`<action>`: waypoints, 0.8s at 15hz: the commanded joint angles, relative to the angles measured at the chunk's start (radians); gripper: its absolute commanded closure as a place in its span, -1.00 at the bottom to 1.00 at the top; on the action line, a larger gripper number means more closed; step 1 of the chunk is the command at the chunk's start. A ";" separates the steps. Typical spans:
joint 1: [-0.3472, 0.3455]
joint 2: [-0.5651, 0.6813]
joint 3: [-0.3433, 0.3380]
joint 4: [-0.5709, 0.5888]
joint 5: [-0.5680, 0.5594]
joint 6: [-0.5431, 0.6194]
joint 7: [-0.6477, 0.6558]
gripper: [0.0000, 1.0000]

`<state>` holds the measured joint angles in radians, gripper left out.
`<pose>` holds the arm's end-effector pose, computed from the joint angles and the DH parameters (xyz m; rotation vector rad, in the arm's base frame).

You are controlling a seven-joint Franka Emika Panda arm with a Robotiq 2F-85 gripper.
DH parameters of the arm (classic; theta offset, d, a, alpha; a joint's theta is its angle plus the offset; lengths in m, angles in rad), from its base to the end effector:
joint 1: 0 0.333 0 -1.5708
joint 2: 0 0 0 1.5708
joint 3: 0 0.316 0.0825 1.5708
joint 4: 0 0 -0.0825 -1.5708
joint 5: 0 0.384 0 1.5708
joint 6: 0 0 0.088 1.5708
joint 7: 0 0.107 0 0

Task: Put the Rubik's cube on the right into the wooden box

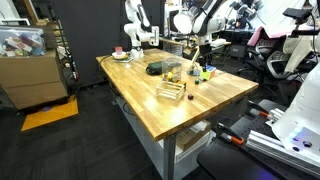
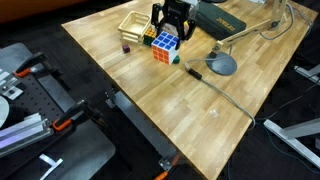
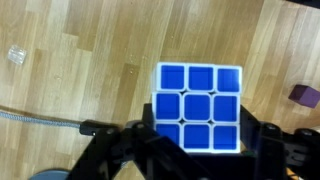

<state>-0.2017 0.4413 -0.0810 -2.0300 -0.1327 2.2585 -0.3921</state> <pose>0.5528 -0.1640 0.2117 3.0514 0.3196 -0.3745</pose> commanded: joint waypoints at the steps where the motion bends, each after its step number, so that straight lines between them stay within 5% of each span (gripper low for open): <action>1: -0.003 -0.001 0.001 -0.001 -0.001 0.001 -0.006 -0.56; 4: -0.006 -0.002 0.000 -0.005 -0.001 0.009 -0.014 -0.56; 5: -0.006 -0.002 0.000 -0.006 -0.001 0.011 -0.014 -0.06; 12: 0.105 -0.009 0.085 0.064 -0.085 0.004 -0.070 -0.06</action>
<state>-0.1307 0.4397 -0.0149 -1.9967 -0.1670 2.2720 -0.4156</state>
